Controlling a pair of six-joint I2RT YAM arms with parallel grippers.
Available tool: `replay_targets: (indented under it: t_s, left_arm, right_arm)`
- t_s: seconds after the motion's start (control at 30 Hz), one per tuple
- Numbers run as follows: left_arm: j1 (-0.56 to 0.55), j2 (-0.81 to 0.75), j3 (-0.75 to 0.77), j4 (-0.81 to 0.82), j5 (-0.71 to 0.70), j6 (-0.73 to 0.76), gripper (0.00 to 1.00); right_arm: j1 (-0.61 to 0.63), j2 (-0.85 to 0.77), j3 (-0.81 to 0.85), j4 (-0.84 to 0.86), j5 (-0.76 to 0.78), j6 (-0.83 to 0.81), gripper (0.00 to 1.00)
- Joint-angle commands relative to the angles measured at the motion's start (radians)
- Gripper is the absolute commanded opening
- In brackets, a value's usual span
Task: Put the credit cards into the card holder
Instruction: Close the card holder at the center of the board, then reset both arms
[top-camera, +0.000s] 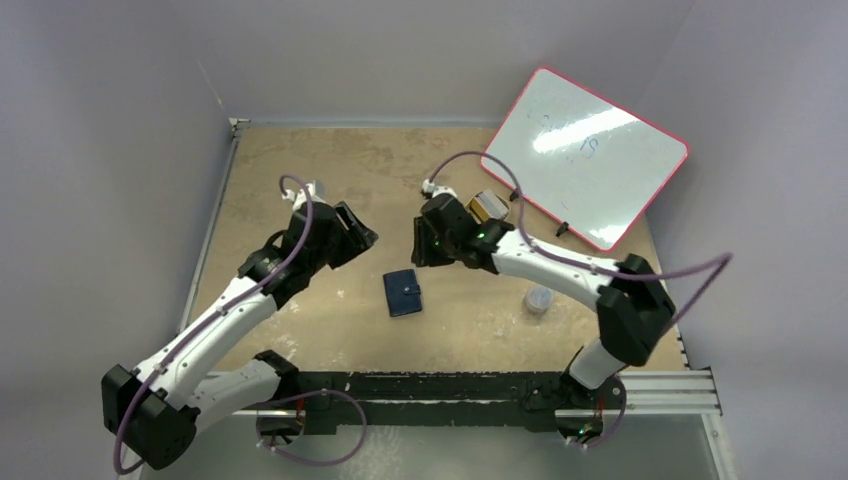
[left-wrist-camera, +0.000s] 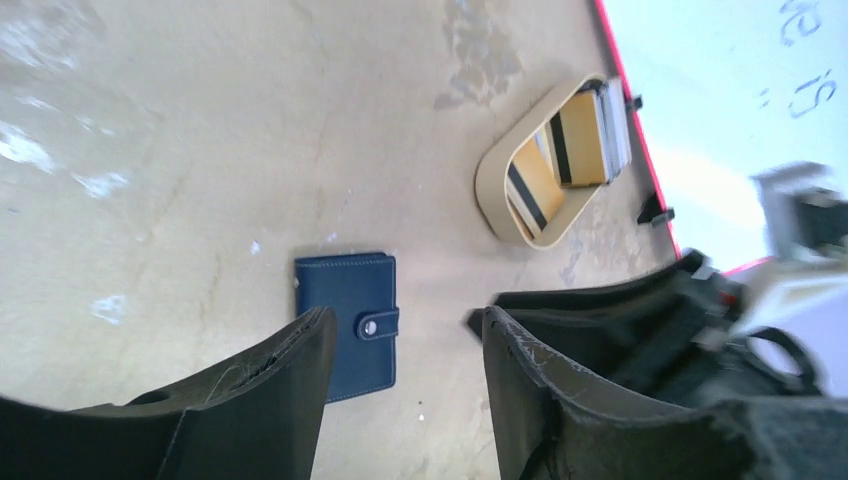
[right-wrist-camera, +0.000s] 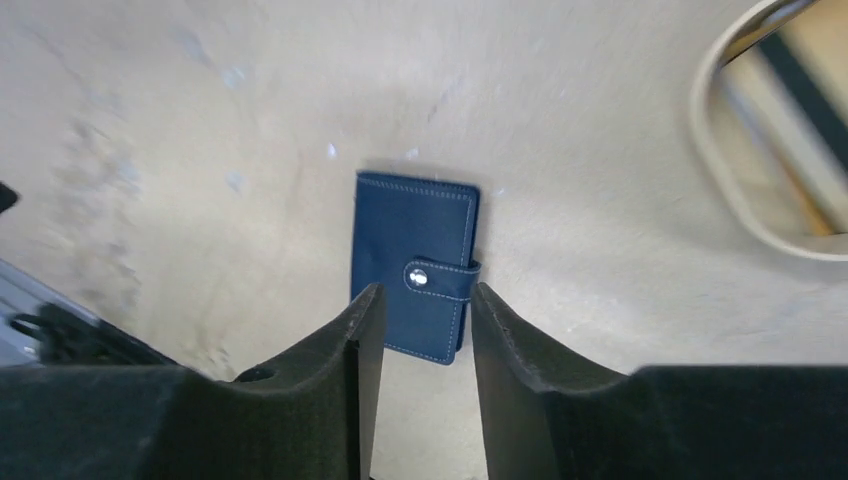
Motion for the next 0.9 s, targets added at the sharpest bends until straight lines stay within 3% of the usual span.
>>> replay_targets:
  t_s: [0.0,0.07,0.17,0.3,0.53,0.7,0.87]
  left_arm:
    - [-0.007,-0.061,0.124,-0.169,-0.160,0.159,0.56]
    - [-0.007,-0.086,0.155,-0.164,-0.169,0.216,0.57]
    - [-0.006,-0.123,0.171,-0.151,-0.173,0.250,0.60]
    - [-0.006,-0.147,0.209,-0.172,-0.156,0.257,0.63]
    - [-0.006,-0.136,0.314,-0.268,-0.161,0.289,0.67]
    - [-0.007,-0.155,0.321,-0.209,-0.099,0.279,0.68]
    - [-0.007,-0.201,0.259,-0.143,-0.130,0.267,0.68]
  right_arm:
    - [-0.051,-0.187,-0.019,0.049,0.078,-0.029,0.43]
    - [-0.074,-0.259,-0.036,0.063,0.083,-0.032,0.58]
    - [-0.115,-0.361,-0.061,0.077,0.070,-0.030,0.70]
    - [-0.120,-0.486,-0.066,0.049,0.159,-0.027,0.98]
    - [-0.122,-0.624,-0.074,0.031,0.230,-0.061,1.00]
    - [-0.122,-0.650,-0.153,0.139,0.194,-0.079,0.99]
    - [-0.122,-0.651,-0.155,0.174,0.138,-0.060,0.99]
